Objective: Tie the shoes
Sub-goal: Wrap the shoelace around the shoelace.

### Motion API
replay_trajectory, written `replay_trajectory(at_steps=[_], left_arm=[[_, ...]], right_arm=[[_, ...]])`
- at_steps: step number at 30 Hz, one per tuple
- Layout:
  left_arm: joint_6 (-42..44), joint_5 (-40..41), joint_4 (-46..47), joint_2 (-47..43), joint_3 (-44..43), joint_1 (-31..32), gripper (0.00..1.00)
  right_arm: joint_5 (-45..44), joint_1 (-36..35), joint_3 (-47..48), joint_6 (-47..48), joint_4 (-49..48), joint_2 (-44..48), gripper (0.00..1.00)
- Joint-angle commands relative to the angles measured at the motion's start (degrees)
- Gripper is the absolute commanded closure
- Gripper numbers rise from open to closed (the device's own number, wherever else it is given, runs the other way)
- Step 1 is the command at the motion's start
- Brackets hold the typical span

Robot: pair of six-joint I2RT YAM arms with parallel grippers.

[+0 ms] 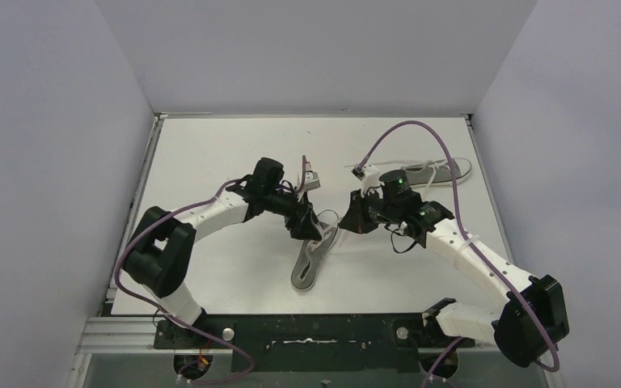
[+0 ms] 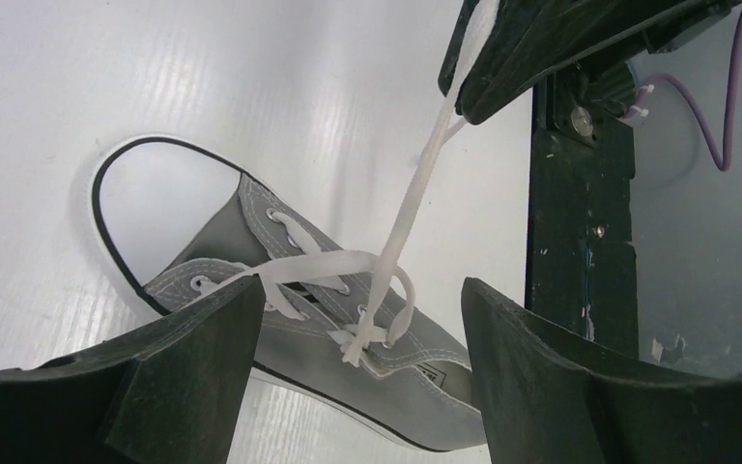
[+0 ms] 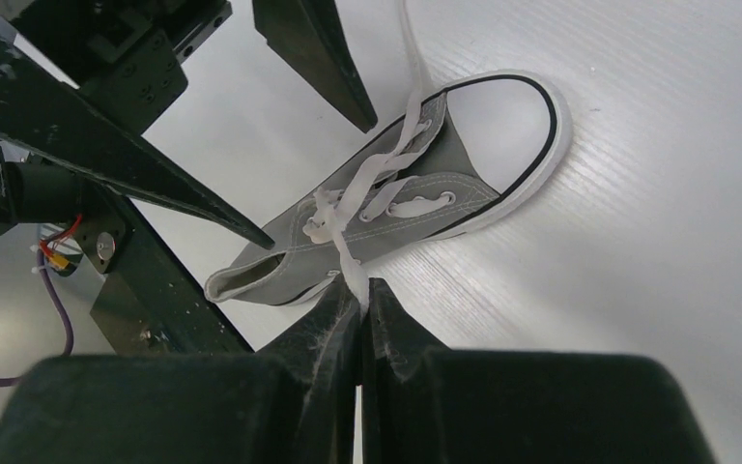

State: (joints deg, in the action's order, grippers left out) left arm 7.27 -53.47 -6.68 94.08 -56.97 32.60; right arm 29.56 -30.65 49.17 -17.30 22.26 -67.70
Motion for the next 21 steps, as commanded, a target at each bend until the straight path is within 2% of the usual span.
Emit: replay_trajectory(at_steps=[1,4,12,17,18,21], left_arm=[[6.2,-8.1,3.0,3.8,-5.3,0.9,0.27],[6.7,-8.7,3.8,5.9,-5.4,0.8,0.29],[12.9,-8.1,-1.6,8.5,-6.9,0.3,0.47],[14.2,-9.0,-3.7,9.4,-6.5,0.3,0.49],[14.2,-9.1,-4.2,9.5,-6.6,0.3,0.52],[14.1,-8.7,-6.0,9.2,-6.6,0.1,0.69]], right_arm=[[3.3,1.5,2.0,-0.3,-1.4,-0.6,1.00],[4.4,2.1,2.3,-0.1,-0.8,-0.7,1.00],[5.4,2.4,2.0,-0.9,-0.8,-0.2,1.00],[5.4,2.5,1.5,-2.4,-2.4,-0.4,1.00],[5.6,2.5,1.4,-2.9,-3.1,-0.6,1.00],[5.4,2.8,0.9,-5.2,-5.2,-1.1,1.00]])
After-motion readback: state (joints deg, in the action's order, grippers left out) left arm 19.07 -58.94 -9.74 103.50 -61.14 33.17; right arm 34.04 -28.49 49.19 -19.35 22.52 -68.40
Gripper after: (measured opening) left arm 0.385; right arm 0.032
